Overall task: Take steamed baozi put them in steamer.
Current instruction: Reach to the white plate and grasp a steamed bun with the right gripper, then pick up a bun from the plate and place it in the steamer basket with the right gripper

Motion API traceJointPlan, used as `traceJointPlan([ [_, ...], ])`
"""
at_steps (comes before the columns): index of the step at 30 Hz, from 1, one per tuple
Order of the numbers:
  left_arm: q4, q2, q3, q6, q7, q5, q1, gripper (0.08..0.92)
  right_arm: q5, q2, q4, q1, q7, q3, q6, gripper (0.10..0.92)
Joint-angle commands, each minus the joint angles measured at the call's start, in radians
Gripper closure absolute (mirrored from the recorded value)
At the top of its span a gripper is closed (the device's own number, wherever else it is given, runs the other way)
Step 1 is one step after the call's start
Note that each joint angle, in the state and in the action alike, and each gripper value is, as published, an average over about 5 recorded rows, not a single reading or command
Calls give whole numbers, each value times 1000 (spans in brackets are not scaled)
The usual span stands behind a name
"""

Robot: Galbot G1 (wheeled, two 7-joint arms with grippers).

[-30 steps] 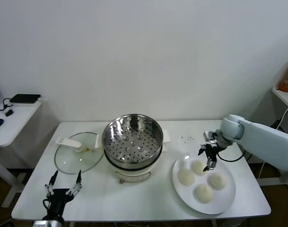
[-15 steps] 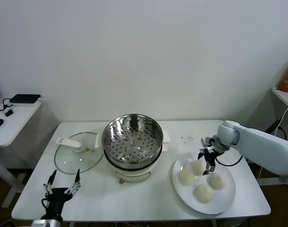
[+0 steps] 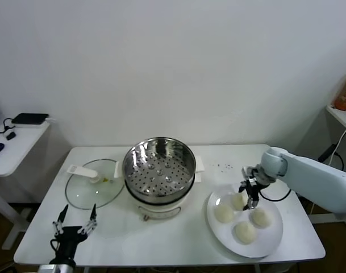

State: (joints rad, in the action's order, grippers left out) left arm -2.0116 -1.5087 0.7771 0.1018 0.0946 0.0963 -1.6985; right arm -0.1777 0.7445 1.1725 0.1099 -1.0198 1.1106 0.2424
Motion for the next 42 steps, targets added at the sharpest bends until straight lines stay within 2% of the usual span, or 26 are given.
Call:
traceJointPlan([
  [1, 3, -1, -1, 1, 0, 1, 0, 177, 4, 1, -2, -6, 2, -6, 0, 352],
  [9, 1, 0, 0, 1, 0, 2, -3, 177, -4, -2, 11, 30, 1, -13, -11, 355],
  [15, -1, 3, 2, 0, 1, -1, -5, 177, -30, -4, 65, 182, -23, 39, -48, 355],
  [25, -5, 0, 1, -1, 1, -19, -5, 177, -9, 30, 220, 544, -80, 231, -274, 354],
  [33, -8, 0, 2, -5, 2, -20, -4, 177, 62, 146, 265, 716, -99, 247, -438, 347],
  [42, -19, 4, 0, -9, 1, -23, -4, 177, 150, 359, 154, 728, -101, 205, -527, 336],
])
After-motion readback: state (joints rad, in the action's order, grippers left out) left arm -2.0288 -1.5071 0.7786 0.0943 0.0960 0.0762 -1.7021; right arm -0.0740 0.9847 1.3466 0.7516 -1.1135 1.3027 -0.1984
